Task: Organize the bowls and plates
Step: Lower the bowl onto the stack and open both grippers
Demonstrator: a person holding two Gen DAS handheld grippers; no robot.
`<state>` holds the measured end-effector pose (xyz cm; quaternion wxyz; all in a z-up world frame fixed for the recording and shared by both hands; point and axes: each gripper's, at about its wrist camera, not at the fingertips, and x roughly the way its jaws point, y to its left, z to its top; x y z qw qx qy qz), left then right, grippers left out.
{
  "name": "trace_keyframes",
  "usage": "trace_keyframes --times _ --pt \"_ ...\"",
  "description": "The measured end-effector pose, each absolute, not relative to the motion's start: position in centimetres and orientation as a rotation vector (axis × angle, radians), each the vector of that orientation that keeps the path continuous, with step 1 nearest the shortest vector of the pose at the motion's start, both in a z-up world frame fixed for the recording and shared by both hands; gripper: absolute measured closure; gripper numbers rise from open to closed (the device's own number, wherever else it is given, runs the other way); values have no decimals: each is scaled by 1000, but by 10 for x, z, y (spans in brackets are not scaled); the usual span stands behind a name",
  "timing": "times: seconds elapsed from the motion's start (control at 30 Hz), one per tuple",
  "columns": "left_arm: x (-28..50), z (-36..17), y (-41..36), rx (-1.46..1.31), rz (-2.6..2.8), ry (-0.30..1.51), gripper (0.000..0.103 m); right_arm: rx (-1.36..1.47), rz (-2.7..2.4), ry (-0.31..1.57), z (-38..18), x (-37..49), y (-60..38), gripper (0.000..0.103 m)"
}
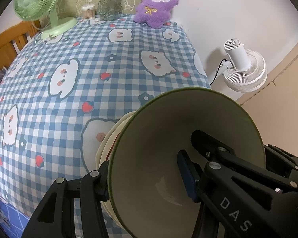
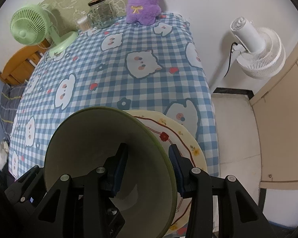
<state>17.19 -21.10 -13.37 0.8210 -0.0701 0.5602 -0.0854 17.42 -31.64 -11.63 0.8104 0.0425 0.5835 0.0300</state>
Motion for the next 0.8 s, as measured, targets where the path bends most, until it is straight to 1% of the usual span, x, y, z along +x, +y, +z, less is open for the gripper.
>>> trace_keyframes --times 0.2,0.3,0.33,0.37,0.4,0.43,0.47,0.5,0.53,0.57,0.67,0.8 --pt "170 -133 -214 -121 -182 1182 46 100 75 1237 -118 172 -320 57" --pt "170 -133 -215 -120 -181 1184 44 107 83 1233 -118 171 -320 56" --pt "169 -133 -215 -118 -175 1184 41 109 84 1231 -118 171 -321 55" --pt "169 -133 -215 -114 -170 1183 37 114 89 1233 -118 171 -321 53" --pt "168 -132 -215 -110 -169 1181 36 118 94 1233 -117 171 -321 52" --pt "167 -131 -216 -104 -169 1177 33 119 99 1229 -116 170 -322 47" --pt "166 -130 -216 -99 -166 1174 30 115 102 1220 -113 169 -321 38" --pt "166 -128 -216 -96 -163 1168 29 110 101 1214 -111 168 -321 33" --pt "165 -127 -216 -96 -163 1164 25 97 96 1200 -107 167 -320 26" --pt "165 -125 -216 -95 -161 1158 22 91 95 1189 -104 166 -320 23" --pt "165 -118 -214 -96 -155 1147 18 92 105 1178 -98 164 -320 22" --pt "164 -110 -214 -83 -154 1138 17 96 120 1168 -89 163 -319 22"
